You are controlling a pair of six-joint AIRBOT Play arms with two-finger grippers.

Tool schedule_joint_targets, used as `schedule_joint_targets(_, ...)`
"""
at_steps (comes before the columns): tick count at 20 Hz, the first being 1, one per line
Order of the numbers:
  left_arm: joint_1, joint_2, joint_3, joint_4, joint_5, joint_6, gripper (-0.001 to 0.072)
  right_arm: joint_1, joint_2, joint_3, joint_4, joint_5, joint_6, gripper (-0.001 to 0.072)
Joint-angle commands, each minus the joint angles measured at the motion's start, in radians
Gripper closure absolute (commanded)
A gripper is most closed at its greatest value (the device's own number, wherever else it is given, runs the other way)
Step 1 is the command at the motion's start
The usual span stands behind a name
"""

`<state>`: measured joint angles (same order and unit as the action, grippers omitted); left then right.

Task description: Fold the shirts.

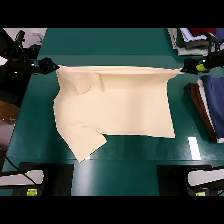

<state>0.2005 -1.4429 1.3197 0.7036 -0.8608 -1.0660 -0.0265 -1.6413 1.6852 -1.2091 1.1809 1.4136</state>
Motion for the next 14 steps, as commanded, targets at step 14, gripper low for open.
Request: schedule_joint_targets(14,-0.027,-0.054,-0.047,0.428,-0.172,0.022,0.0683,0.071,0.028,-0.287,0.006,-0.074,0.000,0.0700)
